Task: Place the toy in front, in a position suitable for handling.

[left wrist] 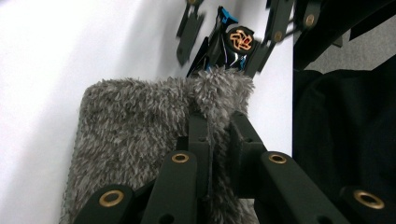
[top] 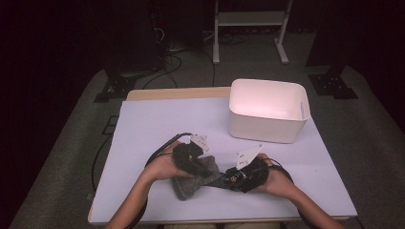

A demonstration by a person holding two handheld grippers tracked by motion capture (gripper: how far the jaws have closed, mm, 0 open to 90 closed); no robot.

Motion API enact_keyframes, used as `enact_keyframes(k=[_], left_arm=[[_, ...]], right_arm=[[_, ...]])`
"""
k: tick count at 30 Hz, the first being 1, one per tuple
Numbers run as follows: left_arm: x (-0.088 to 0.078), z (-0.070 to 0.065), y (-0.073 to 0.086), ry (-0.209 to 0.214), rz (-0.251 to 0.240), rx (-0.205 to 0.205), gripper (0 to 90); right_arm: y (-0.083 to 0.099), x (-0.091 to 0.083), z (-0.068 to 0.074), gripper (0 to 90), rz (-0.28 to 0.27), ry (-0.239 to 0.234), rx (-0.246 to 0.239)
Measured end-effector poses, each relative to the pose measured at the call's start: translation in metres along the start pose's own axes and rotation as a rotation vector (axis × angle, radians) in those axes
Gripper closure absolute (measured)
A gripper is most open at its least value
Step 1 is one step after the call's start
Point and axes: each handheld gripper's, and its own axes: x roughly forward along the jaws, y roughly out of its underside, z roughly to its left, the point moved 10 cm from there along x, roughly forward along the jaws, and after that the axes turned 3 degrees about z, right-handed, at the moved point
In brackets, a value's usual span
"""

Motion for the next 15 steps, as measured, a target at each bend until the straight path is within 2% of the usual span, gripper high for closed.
enact_keyframes(k=[2, 4, 6, 9, 10, 15], left_arm=[[0.000, -0.001, 0.001, 0.003, -0.012, 0.001, 81.7], [-0.002, 0.000, 0.003, 0.001, -0.022, -0.003, 81.7], [-0.005, 0.002, 0.006, 0.005, -0.035, -0.010, 81.7], [-0.011, 0.004, 0.012, -0.001, -0.056, -0.029, 81.6], [-0.014, 0.005, 0.014, -0.004, -0.059, -0.032, 81.6], [-0.020, 0.010, 0.024, -0.021, -0.056, -0.052, 81.3]], right_arm=[[-0.004, 0.004, 0.002, 51.5, 0.014, 0.001, -0.016], [-0.007, 0.006, 0.002, 54.7, 0.035, 0.022, -0.028], [-0.007, 0.004, 0.001, 55.5, 0.055, 0.043, -0.051], [-0.006, 0.001, 0.000, 56.5, 0.074, 0.035, -0.061], [-0.006, -0.001, -0.003, 56.8, 0.080, 0.047, -0.076], [0.000, -0.007, -0.006, 56.9, 0.101, 0.035, -0.094]])
